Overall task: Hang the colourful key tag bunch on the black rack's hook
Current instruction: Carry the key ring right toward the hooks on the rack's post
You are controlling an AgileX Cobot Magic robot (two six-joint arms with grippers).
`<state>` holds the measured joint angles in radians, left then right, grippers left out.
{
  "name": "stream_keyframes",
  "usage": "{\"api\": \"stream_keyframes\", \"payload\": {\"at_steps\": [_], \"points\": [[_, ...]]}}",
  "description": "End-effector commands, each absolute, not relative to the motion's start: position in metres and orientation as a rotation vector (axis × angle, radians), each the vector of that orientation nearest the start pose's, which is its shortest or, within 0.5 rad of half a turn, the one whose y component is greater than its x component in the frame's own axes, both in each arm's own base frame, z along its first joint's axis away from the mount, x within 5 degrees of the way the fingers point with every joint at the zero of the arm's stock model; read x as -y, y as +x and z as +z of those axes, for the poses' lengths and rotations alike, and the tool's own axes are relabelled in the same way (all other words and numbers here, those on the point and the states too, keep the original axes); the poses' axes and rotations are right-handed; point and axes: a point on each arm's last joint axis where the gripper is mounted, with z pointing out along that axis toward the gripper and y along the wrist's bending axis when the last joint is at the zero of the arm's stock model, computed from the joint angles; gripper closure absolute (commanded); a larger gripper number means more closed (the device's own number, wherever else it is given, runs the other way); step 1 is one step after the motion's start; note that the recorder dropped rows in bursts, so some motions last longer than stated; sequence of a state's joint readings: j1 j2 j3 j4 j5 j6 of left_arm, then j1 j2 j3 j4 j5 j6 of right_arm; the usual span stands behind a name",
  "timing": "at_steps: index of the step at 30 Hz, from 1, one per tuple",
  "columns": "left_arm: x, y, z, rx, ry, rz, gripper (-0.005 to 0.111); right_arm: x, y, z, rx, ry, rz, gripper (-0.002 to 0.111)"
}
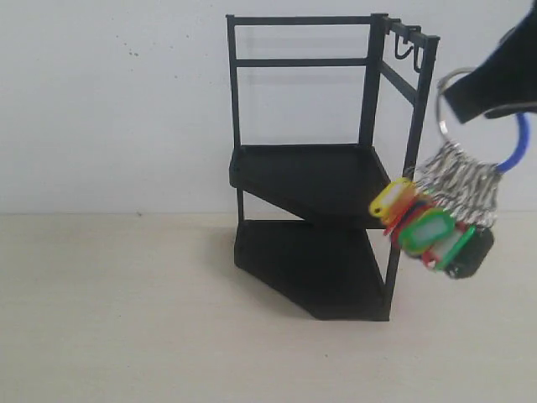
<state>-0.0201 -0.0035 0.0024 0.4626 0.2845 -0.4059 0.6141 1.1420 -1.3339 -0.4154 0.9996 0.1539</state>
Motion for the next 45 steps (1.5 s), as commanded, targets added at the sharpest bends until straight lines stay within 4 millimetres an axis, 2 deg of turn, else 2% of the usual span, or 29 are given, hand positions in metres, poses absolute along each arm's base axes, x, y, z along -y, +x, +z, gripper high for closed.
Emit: {"api": "stream_keyframes", "payload": {"at_steps": [1,8,15,23,28,36,45], "points": [[-0.010,0.055,0.191,-1.735,-0.041,0.118,0.102,-0.071,0.209,0.444,-2.056,-0.441,-0.225,0.108],[-0.010,0.055,0.191,-1.735,-0.041,0.118,0.102,-0.055,0.237,0.446,-1.958,-0.336,-0.225,0.108],[-0.010,0.055,0.190,-1.737,-0.042,0.118,0.102,-0.056,0.275,0.428,-1.943,-0.411,-0.232,0.108],[-0.010,0.055,0.190,-1.737,-0.042,0.118,0.102,-0.041,0.300,0.416,-1.925,-0.410,-0.108,0.108],[-0.010,0.055,0.191,-1.735,-0.041,0.118,0.102,-0.037,0.310,0.414,-1.890,-0.407,-0.099,0.108],[-0.010,0.055,0.191,-1.735,-0.041,0.118,0.102,-0.044,0.325,0.404,-1.868,-0.400,-0.018,0.108],[-0.010,0.055,0.190,-1.737,-0.042,0.119,0.102,-0.045,0.336,0.402,-1.803,-0.400,-0.042,0.108]]}}
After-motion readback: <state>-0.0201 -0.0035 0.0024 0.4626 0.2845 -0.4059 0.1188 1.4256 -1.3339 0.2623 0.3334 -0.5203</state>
